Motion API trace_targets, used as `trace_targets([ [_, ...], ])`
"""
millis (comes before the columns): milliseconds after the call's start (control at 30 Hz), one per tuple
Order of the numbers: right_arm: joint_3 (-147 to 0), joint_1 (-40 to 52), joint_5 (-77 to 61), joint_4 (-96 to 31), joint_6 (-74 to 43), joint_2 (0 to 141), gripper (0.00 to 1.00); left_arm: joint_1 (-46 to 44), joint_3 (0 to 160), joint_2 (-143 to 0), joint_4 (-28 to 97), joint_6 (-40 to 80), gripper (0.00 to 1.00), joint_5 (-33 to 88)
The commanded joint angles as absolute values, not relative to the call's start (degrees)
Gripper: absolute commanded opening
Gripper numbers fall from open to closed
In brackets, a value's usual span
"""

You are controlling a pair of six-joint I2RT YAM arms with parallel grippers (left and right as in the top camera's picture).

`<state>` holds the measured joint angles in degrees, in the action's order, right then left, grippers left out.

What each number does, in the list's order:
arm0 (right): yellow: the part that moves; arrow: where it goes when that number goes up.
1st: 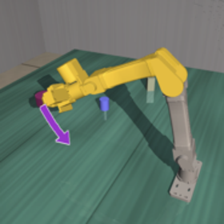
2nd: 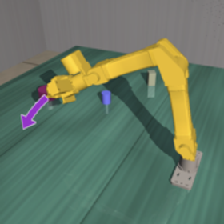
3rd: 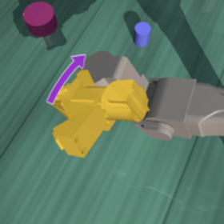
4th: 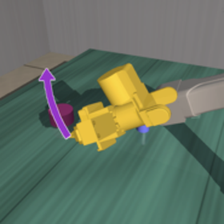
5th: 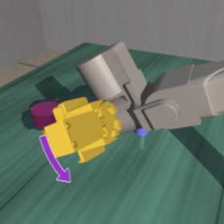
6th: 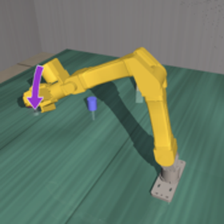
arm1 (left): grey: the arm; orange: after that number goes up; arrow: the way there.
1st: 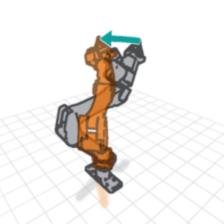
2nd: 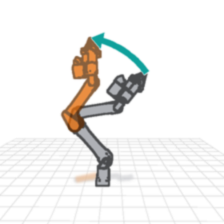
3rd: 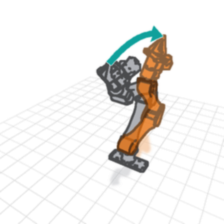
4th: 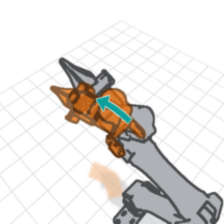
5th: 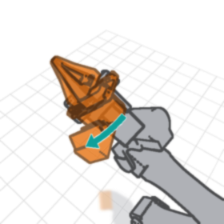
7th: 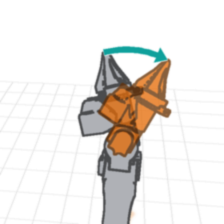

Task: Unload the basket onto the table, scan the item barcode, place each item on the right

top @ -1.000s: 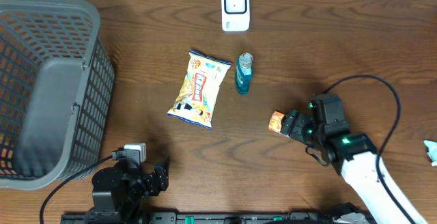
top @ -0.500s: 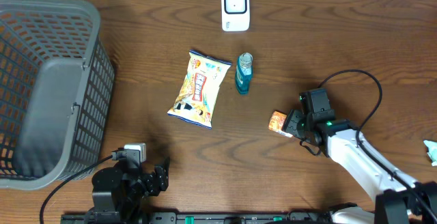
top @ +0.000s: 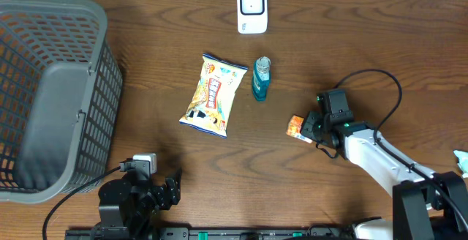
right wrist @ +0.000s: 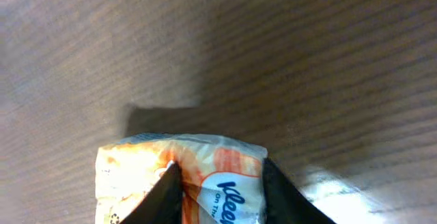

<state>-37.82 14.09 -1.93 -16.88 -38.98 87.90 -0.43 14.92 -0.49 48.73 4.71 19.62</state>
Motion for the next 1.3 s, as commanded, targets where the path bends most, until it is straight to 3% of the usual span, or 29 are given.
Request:
trace_targets([
  [0, -35.48, 13.91, 1.39, -17.39, -38.89, 93.10, 0.13, -0.34, 15.09, -0.23, 49.47, 5.04, 0.80, 20.34],
  [67, -35.51, 13.91, 1.45, -16.75, -38.89, 93.21, 0.01, -0.34, 15.09, -0.23, 49.50, 5.04, 0.80, 20.34],
  [267, -36.99, 13.91, -2.13, -18.63, -38.89, 88.92, 0.01, -0.34, 15.09, -0.23, 49.50, 5.04, 0.81, 20.34],
  [533, -37.91, 9.61, -21.21, -29.67, -38.92, 71.22, 0.01, -0.34, 15.09, -0.23, 49.50, 5.04, 0.80, 20.34],
  [833, -37.91, 6.44, -32.51, -38.02, -39.00, 55.72, 0.01, -0.34, 15.09, -0.23, 49.50, 5.04, 0.80, 20.34],
  [967, -37.91, 6.42, -38.39, -39.05, -39.64, 53.23, 0.01, -0.34, 15.09, -0.23, 49.47, 5.04, 0.81, 20.34],
  [1267, -37.89, 6.42, -37.36, -39.99, -44.10, 53.54, 0.01, -0.34, 15.09, -0.23, 49.50, 5.02, 0.80, 20.34],
])
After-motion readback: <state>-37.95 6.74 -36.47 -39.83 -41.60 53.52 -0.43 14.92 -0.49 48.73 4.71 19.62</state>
